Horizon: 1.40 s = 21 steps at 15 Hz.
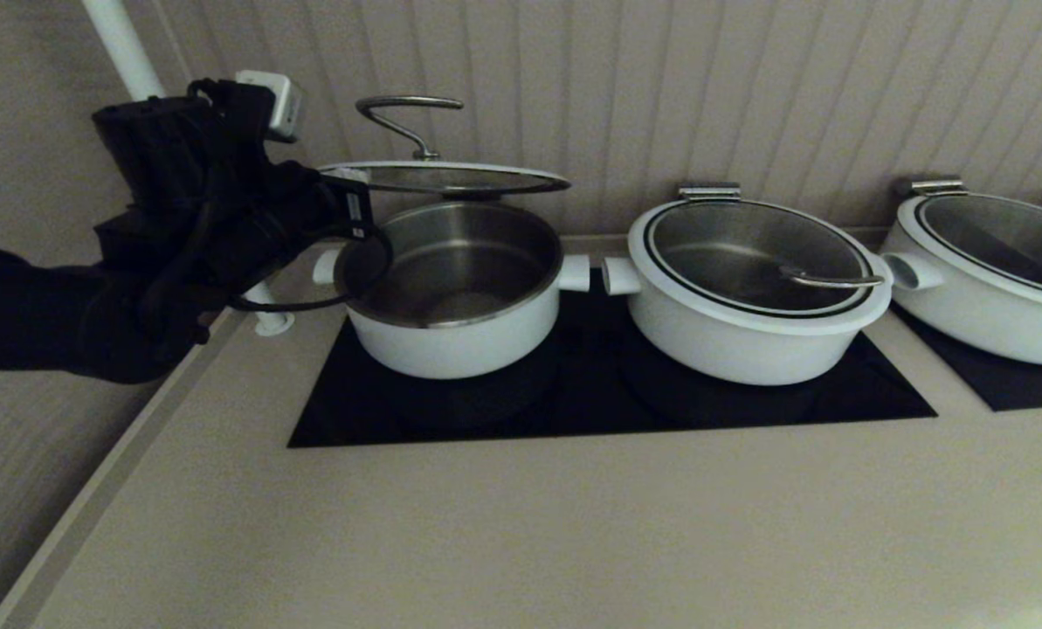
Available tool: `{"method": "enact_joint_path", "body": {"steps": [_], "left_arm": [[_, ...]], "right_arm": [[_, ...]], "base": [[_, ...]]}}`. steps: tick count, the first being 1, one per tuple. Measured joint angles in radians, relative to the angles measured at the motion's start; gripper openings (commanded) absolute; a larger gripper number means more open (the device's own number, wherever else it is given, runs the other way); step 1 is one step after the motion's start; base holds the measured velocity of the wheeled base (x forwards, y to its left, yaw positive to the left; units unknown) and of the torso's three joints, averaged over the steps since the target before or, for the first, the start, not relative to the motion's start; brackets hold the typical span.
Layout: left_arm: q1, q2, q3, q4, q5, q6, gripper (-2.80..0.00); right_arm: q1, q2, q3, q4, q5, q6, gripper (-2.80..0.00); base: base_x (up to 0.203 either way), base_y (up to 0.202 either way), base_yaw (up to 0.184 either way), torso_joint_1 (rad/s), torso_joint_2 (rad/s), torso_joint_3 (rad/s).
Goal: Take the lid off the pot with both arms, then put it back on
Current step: Open the pot lid completely
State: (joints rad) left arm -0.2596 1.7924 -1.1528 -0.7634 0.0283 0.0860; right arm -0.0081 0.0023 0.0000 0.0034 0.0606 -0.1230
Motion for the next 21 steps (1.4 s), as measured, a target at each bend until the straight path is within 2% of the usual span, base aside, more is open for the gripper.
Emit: {"method": "enact_joint_path", "body": {"steps": [12, 16, 21], "left_arm": [[0.000, 0.040, -0.093, -0.057, 0.000, 0.003, -2.80], [0.000, 0.071, -0.142, -0.126, 0.000, 0.008, -2.80], [-0.001, 0.092, -0.193, -0.129, 0.000, 0.008, -2.80]], "right_arm": [[0.000, 0.000, 0.000, 0.000, 0.000, 0.000, -2.80], [0.000, 0.000, 0.000, 0.000, 0.000, 0.000, -2.80], [0.000, 0.000, 0.000, 0.000, 0.000, 0.001, -2.80]], "base": [[0.000, 0.000, 0.000, 0.000, 0.00, 0.000], [0.000, 0.000, 0.000, 0.000, 0.00, 0.000], [0.000, 0.000, 0.000, 0.000, 0.00, 0.000]]}}
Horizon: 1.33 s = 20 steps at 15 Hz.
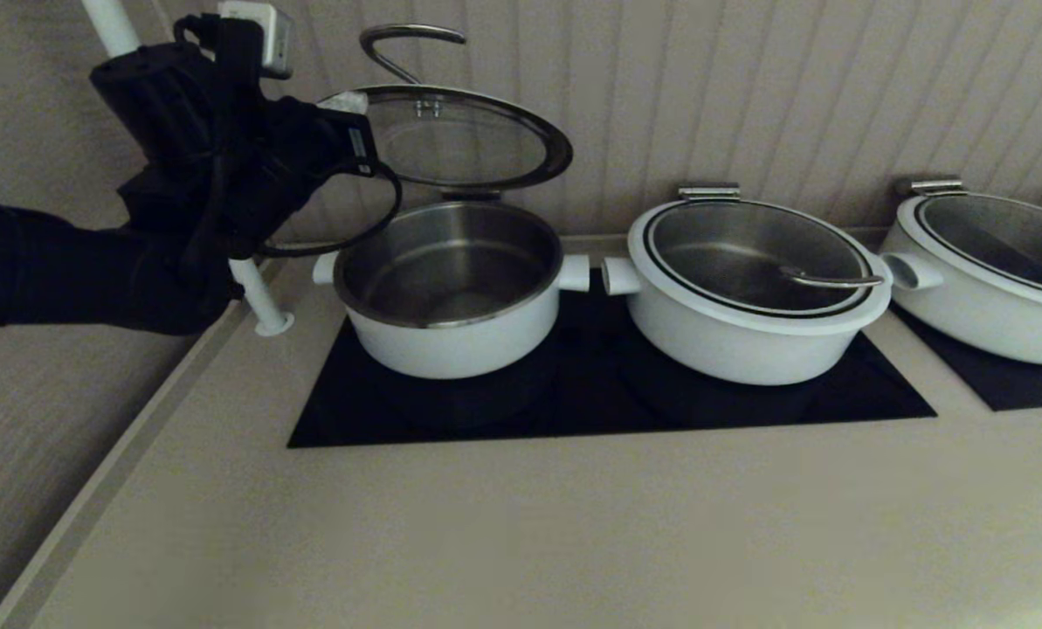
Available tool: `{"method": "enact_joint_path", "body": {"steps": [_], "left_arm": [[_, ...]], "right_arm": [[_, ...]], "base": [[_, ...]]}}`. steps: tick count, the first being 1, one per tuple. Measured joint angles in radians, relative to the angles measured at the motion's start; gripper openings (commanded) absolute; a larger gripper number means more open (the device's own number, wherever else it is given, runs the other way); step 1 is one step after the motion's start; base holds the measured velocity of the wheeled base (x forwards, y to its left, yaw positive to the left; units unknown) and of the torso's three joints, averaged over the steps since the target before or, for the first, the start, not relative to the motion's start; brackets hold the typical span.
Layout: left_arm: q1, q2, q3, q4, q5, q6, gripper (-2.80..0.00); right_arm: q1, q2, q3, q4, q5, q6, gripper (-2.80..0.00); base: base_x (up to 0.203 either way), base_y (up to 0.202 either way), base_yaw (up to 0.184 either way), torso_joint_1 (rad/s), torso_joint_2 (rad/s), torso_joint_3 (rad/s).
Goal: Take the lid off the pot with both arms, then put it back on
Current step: Open the pot lid completely
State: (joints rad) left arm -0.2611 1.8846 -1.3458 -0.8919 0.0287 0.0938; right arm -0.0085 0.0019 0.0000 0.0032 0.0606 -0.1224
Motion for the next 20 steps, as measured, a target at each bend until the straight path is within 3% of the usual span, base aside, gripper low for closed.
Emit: {"method": "enact_joint_path", "body": {"steps": [13, 20], "left_arm": [[-0.004, 0.044, -0.062, -0.018, 0.000, -0.004, -2.80], [-0.004, 0.102, -0.151, -0.016, 0.000, -0.002, -2.80]], "right_arm": [[0.001, 0.000, 0.000, 0.000, 0.000, -0.001, -2.80], [0.001, 0.000, 0.000, 0.001, 0.000, 0.000, -2.80]], "base": [[0.000, 0.000, 0.000, 0.000, 0.00, 0.000], [0.000, 0.000, 0.000, 0.000, 0.00, 0.000]]}}
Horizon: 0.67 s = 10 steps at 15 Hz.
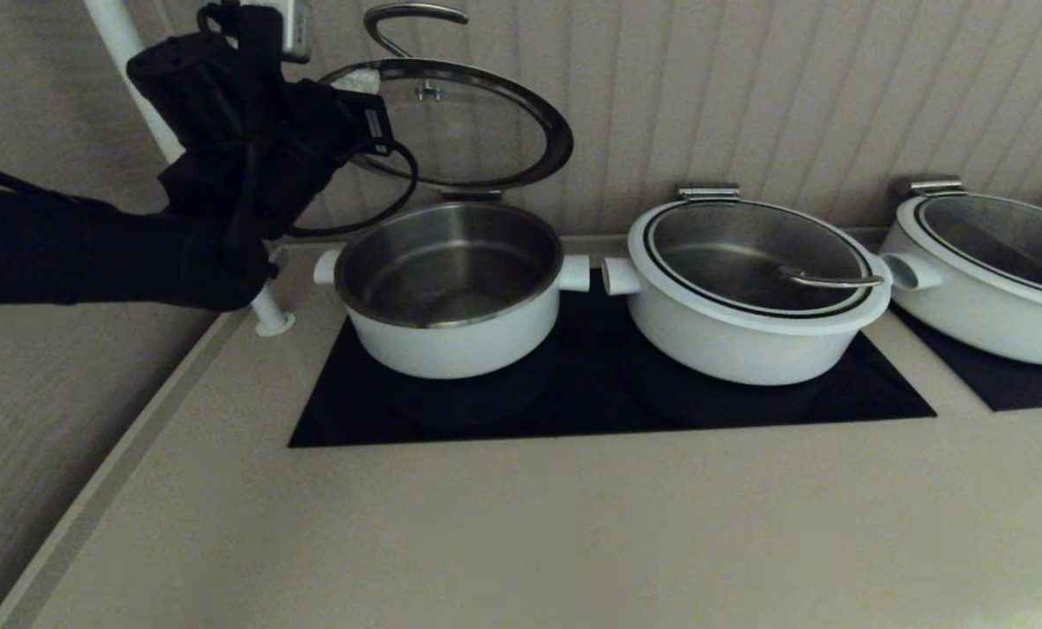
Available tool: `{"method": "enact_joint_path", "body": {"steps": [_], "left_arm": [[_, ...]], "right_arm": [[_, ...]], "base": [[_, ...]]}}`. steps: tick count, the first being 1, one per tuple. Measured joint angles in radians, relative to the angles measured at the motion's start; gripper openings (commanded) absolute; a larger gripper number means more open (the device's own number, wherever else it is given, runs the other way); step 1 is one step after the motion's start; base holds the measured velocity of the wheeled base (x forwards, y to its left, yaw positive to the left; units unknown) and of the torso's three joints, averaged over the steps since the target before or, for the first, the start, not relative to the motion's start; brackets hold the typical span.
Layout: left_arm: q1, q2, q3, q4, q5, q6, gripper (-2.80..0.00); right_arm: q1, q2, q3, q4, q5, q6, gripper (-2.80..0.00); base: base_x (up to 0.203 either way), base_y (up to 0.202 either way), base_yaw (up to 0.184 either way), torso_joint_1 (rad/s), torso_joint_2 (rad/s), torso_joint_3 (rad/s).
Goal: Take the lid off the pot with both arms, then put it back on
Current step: Open the pot lid completely
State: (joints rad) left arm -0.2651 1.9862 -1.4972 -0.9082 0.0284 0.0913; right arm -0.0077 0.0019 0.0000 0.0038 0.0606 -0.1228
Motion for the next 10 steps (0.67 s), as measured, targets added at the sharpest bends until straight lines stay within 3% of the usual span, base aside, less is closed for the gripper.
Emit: {"method": "enact_joint_path", "body": {"steps": [10], "left_arm": [[0.001, 0.081, -0.134, 0.002, 0.000, 0.002, -2.80]], "right_arm": [[0.000, 0.000, 0.000, -0.001, 0.000, 0.000, -2.80]], "base": [[0.000, 0.000, 0.000, 0.000, 0.00, 0.000]]}}
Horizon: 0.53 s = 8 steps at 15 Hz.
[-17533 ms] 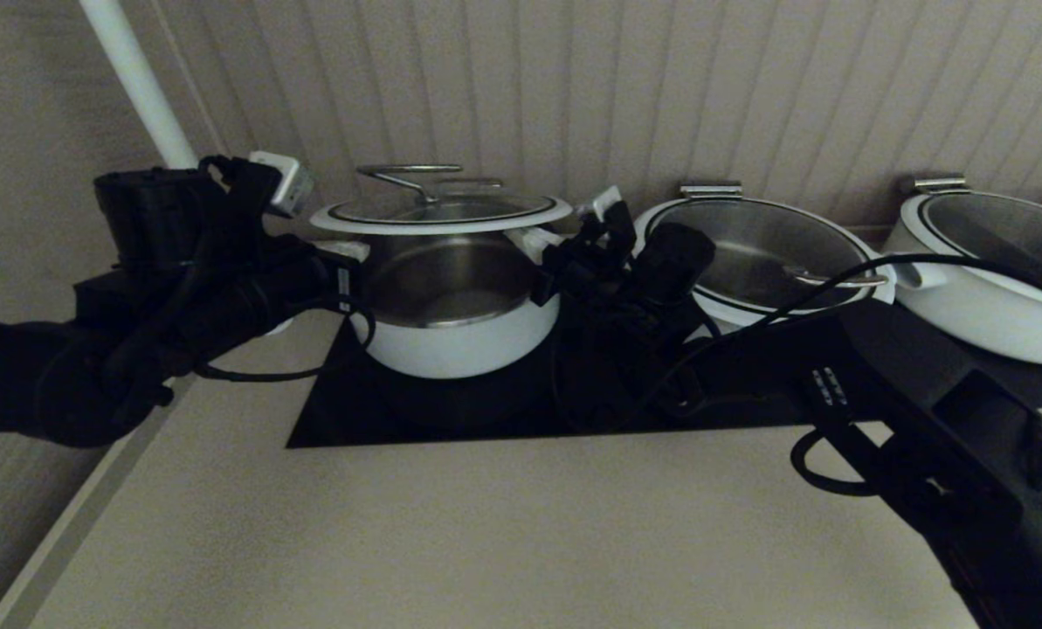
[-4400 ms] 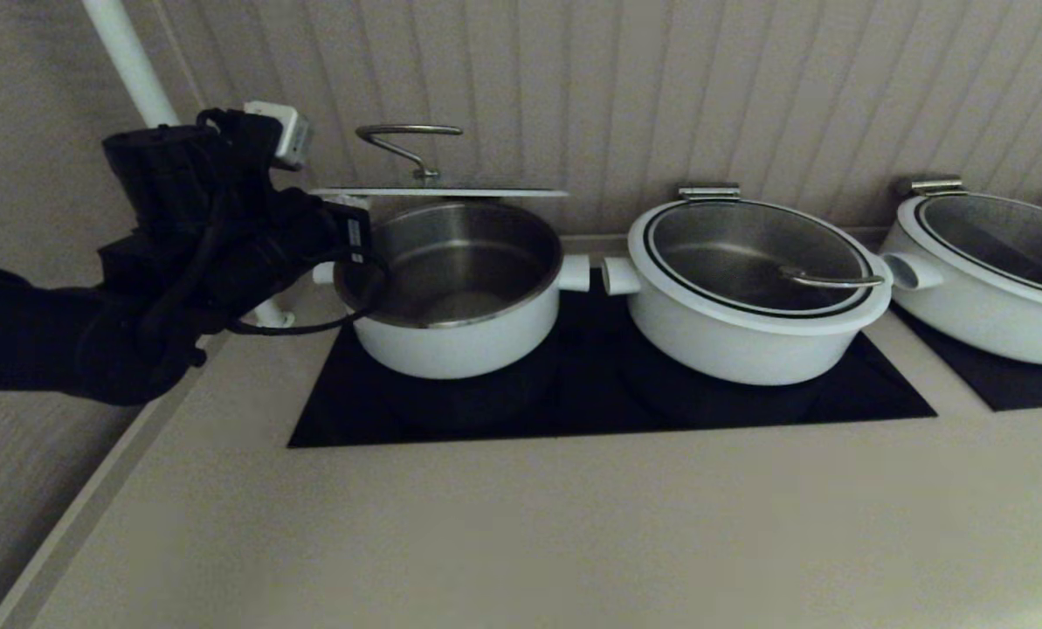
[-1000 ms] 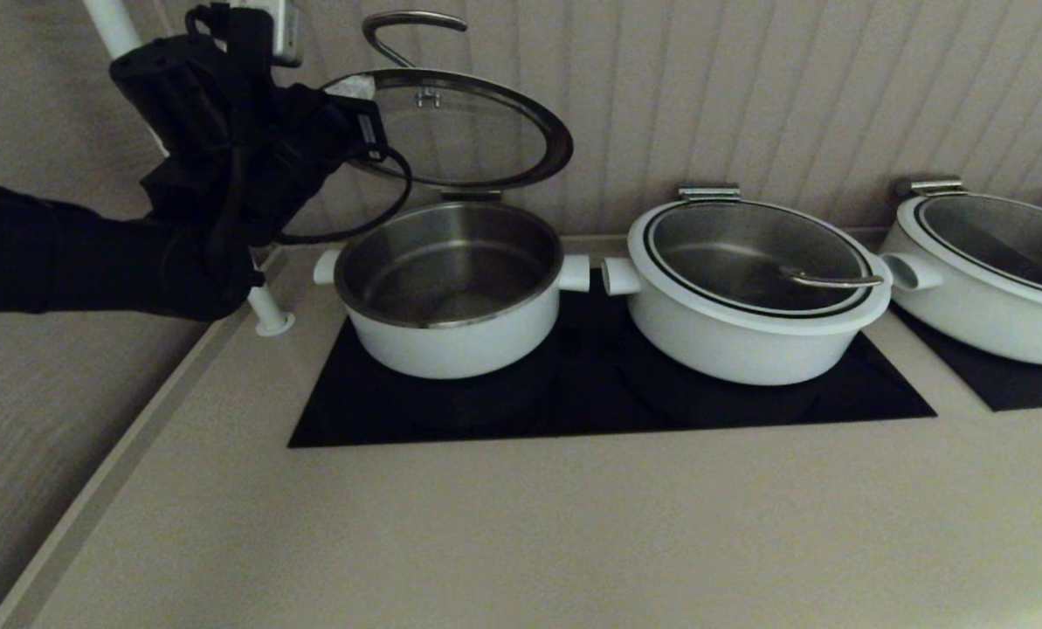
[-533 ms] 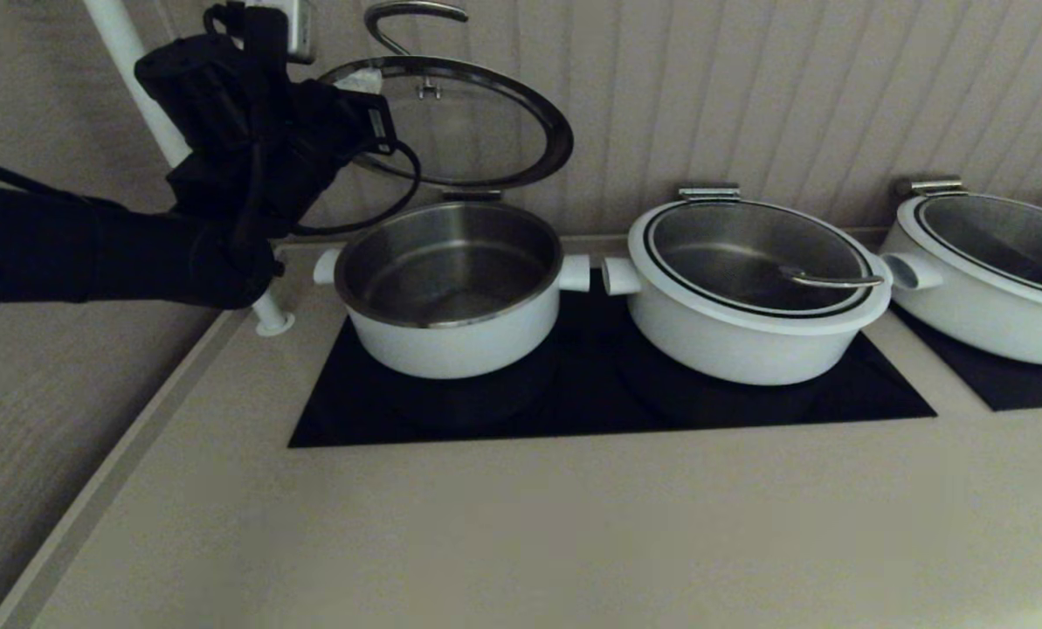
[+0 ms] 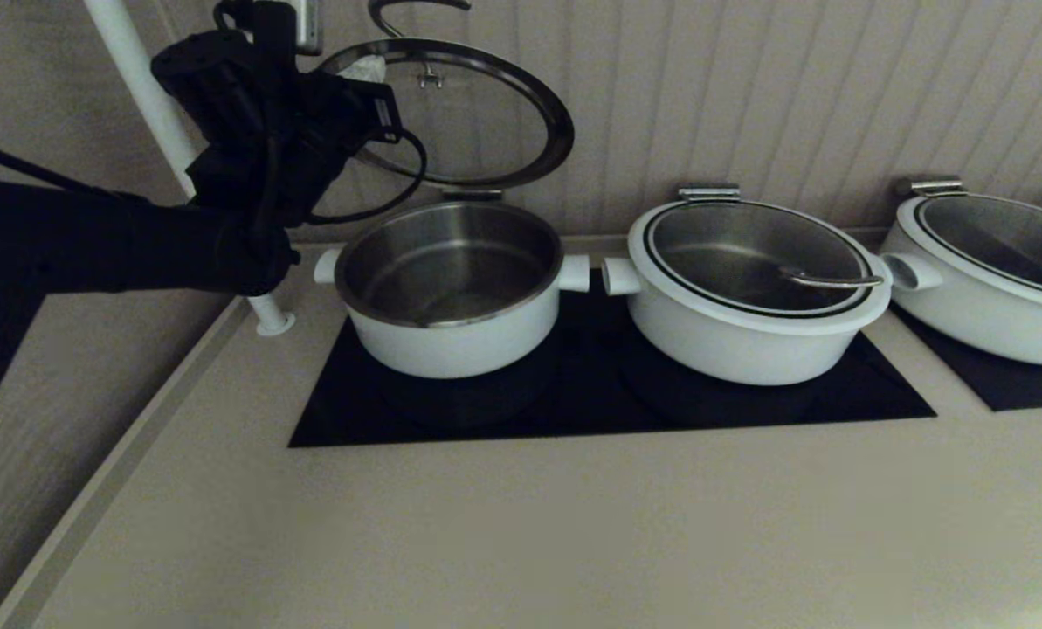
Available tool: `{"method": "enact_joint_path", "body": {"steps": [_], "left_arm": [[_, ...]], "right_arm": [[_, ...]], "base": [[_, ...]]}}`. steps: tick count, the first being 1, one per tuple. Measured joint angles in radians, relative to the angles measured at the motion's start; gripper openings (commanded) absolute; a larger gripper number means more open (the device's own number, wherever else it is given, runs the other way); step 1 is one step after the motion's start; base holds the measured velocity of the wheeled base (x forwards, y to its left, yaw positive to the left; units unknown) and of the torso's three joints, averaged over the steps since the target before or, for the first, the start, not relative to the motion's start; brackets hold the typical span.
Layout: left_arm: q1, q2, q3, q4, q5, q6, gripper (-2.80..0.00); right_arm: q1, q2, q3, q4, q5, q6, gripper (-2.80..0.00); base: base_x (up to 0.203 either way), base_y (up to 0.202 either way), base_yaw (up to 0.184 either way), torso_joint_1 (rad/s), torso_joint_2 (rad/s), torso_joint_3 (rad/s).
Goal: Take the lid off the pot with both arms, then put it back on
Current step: Open the pot lid completely
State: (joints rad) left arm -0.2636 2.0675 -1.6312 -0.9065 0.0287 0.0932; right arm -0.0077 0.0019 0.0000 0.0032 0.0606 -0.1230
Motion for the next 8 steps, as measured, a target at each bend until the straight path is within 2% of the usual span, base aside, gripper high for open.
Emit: {"method": "enact_joint_path", "body": {"steps": [8], "left_arm": [[0.000, 0.073, -0.123, 0.007, 0.000, 0.001, -2.80]], "right_arm": [[-0.001, 0.000, 0.000, 0.000, 0.000, 0.000, -2.80]], "base": [[0.000, 0.000, 0.000, 0.000, 0.00, 0.000]]}}
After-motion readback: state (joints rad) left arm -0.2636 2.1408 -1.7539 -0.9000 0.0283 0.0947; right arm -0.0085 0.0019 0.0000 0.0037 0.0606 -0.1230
